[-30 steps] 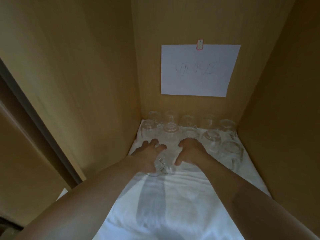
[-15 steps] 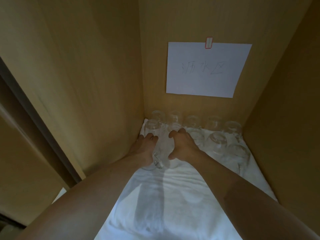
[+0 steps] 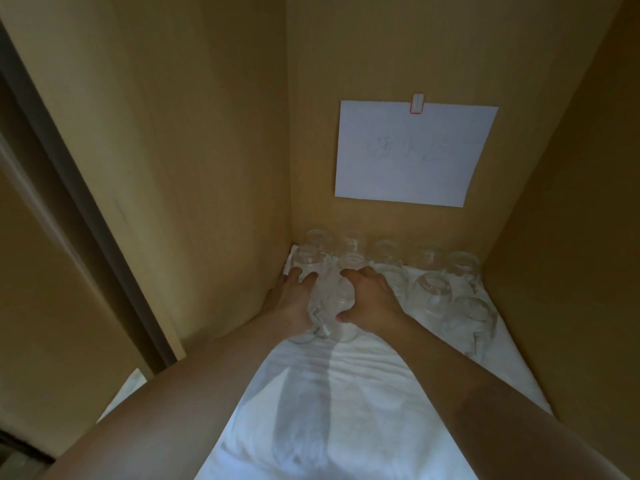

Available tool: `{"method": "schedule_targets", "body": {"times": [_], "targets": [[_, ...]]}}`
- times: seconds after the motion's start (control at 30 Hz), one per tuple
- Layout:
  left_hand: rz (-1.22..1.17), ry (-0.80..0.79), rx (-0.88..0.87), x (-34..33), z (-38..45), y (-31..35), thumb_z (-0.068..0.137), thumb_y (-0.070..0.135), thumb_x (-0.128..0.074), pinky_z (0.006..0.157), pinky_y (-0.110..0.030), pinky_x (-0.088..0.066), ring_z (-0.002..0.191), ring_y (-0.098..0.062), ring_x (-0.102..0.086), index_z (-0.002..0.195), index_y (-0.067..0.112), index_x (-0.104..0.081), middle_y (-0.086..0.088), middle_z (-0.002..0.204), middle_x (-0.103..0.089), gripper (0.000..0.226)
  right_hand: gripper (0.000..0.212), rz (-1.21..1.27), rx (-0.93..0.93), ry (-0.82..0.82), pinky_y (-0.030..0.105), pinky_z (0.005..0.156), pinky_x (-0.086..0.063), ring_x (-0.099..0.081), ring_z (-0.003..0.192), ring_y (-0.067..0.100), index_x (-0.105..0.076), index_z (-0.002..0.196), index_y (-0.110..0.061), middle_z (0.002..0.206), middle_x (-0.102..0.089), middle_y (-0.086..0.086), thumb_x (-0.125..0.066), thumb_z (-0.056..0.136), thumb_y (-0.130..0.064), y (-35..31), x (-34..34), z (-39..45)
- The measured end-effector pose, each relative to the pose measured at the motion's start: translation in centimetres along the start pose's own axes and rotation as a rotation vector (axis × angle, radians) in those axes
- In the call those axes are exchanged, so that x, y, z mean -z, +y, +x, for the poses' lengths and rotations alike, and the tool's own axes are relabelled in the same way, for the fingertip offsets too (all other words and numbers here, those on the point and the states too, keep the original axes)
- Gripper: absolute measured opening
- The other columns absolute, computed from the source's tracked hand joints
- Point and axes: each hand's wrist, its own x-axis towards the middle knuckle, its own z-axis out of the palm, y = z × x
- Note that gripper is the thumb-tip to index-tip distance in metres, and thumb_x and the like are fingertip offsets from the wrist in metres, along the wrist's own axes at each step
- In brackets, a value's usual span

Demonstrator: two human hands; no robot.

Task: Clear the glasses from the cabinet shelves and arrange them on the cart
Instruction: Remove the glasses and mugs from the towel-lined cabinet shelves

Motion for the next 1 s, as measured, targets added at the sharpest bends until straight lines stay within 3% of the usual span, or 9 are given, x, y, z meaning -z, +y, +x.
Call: {"method": "schedule_targets", "body": {"times": [0.17, 0.43, 0.53, 0.6, 0.73, 0.87, 1.0], "targets": [[-0.171, 0.12, 0.05, 1.6, -2.3, 1.6, 0.077, 0.041, -0.079, 0.106, -0.041, -0.043, 0.135, -0.032, -0.037, 0.153, 0.03, -0.032, -0.004, 0.153, -0.031, 0.09, 0.085, 0.024, -0.009, 0.027, 0.04, 0.102, -0.043, -0.041, 0.131, 0.033, -0.045, 0.145, -0.023, 0.141, -0.045, 0.012, -0.087, 0.072, -0.037, 0.1, 0.6, -2.4], [-0.151, 0.232, 0.096, 3.4, -9.1, 2.8, 0.078, 0.039, -0.078, 0.104, -0.046, -0.045, 0.131, -0.033, -0.046, 0.149, 0.024, -0.041, -0.009, 0.146, -0.044, 0.082, 0.083, 0.017, 0.077, 0.053, 0.039, 0.101, -0.047, -0.046, 0.129, 0.033, -0.047, 0.144, -0.023, 0.137, -0.049, 0.012, -0.085, 0.072, -0.04, -1.7, 1.2, -7.2], [-0.136, 0.284, 0.093, 3.4, -12.4, 3.0, 0.082, 0.037, -0.075, 0.099, -0.043, -0.047, 0.124, -0.032, -0.05, 0.144, 0.023, -0.048, -0.008, 0.138, -0.052, 0.069, 0.07, 0.005, 0.133, 0.025, 0.039, 0.099, -0.048, -0.051, 0.123, 0.033, -0.054, 0.132, -0.025, 0.127, -0.056, 0.011, -0.082, 0.07, -0.042, -3.0, 0.7, -8.9], [-0.134, 0.317, 0.107, 3.3, -14.8, 3.1, 0.084, 0.037, -0.075, 0.098, -0.04, -0.046, 0.121, -0.03, -0.052, 0.141, 0.023, -0.051, -0.006, 0.133, -0.056, 0.063, 0.074, 0.005, 0.173, -0.007, 0.039, 0.101, -0.046, -0.049, 0.124, 0.033, -0.051, 0.137, -0.026, 0.128, -0.056, 0.01, -0.081, 0.071, -0.044, -3.8, -0.1, -10.2], [-0.129, 0.319, 0.162, 2.7, -19.3, 3.1, 0.084, 0.04, -0.074, 0.102, -0.037, -0.041, 0.125, -0.027, -0.048, 0.141, 0.023, -0.052, -0.003, 0.135, -0.055, 0.063, 0.089, 0.034, 0.212, -0.043, 0.04, 0.106, -0.043, -0.043, 0.13, 0.032, -0.038, 0.151, -0.027, 0.141, -0.046, 0.009, -0.082, 0.075, -0.045, -5.6, -2.0, -12.9], [-0.165, 0.374, 0.221, 2.1, -23.4, 2.7, 0.083, 0.04, -0.077, 0.095, -0.031, -0.042, 0.128, -0.026, -0.047, 0.14, 0.024, -0.053, -0.003, 0.14, -0.051, 0.064, 0.089, 0.046, 0.271, -0.082, 0.04, 0.103, -0.045, -0.044, 0.128, 0.031, -0.037, 0.152, -0.026, 0.139, -0.046, 0.009, -0.082, 0.077, -0.044, -7.8, -3.9, -15.1], [-0.15, 0.36, 0.273, 2.1, -27.0, 1.3, 0.084, 0.036, -0.078, 0.106, -0.04, -0.043, 0.133, -0.028, -0.044, 0.143, 0.022, -0.05, -0.004, 0.146, -0.045, 0.066, 0.085, 0.034, 0.322, -0.103, 0.039, 0.1, -0.047, -0.044, 0.127, 0.029, -0.038, 0.15, -0.026, 0.137, -0.047, 0.008, -0.081, 0.078, -0.043, -10.1, -5.3, -17.1]]}}
